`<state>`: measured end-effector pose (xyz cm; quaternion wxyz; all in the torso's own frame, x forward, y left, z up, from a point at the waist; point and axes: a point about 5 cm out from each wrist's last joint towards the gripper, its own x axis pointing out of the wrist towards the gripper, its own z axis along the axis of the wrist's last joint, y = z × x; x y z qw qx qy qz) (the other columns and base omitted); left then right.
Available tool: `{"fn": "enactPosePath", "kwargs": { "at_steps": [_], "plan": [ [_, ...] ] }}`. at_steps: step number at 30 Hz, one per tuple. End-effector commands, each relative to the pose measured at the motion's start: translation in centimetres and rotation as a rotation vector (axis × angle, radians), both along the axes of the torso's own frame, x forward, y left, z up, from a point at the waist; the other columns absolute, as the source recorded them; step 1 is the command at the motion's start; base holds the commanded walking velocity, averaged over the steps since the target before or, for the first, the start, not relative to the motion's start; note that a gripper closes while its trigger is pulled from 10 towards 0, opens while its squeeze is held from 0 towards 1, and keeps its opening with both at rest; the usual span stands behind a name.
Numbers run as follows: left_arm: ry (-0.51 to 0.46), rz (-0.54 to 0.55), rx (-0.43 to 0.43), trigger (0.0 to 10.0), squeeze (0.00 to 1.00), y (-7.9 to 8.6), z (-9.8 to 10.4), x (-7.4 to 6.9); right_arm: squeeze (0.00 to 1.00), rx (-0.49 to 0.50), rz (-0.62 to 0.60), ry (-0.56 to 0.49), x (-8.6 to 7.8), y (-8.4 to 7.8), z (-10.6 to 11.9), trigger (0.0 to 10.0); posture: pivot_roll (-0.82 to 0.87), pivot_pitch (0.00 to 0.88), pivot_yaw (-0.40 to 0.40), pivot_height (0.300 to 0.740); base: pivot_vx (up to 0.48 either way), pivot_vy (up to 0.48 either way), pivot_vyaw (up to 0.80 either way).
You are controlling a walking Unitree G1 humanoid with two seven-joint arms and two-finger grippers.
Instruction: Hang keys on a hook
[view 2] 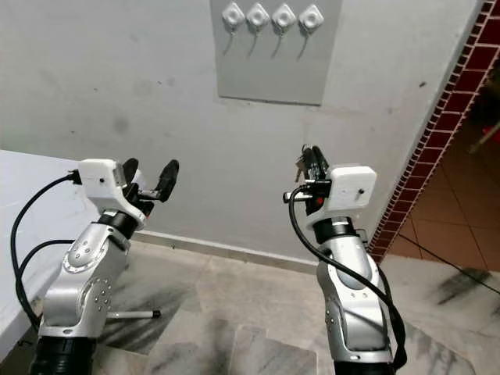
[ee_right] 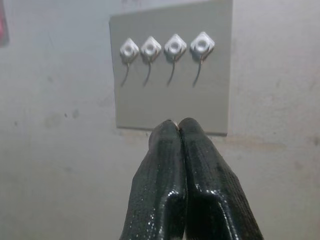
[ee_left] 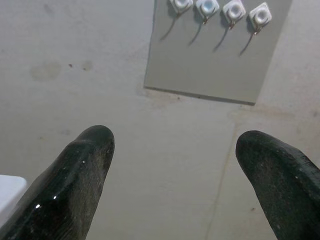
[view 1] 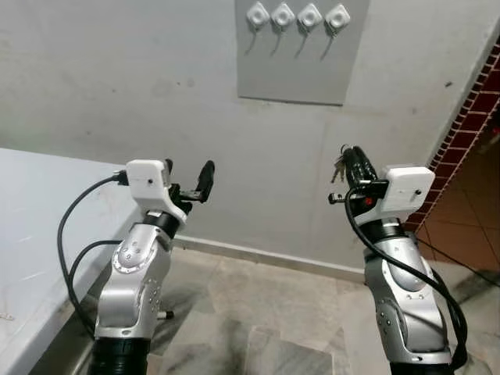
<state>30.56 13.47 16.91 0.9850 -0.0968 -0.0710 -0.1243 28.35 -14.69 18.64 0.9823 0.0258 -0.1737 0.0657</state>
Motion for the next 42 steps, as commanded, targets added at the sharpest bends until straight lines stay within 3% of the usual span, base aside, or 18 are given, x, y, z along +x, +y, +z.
{"fn": "enactPosePath", "kwargs": {
  "at_steps": [1,42],
  "plan": [
    [-0.013,0.011,0.008,10.0,0.00,0.45,0.48,-0.05,0.00,0.007,0.012,-0.014,-0.15,0.38,0.44,10.0,-0.08,0.000,0.009,0.740,0.480,0.000,0.00],
    [0.009,0.006,0.011,10.0,0.00,-0.12,0.43,-0.27,0.00,0.016,0.026,0.005,-0.48,0.78,0.23,10.0,-0.07,0.000,0.006,0.740,0.468,0.000,0.00]
  ]
}}
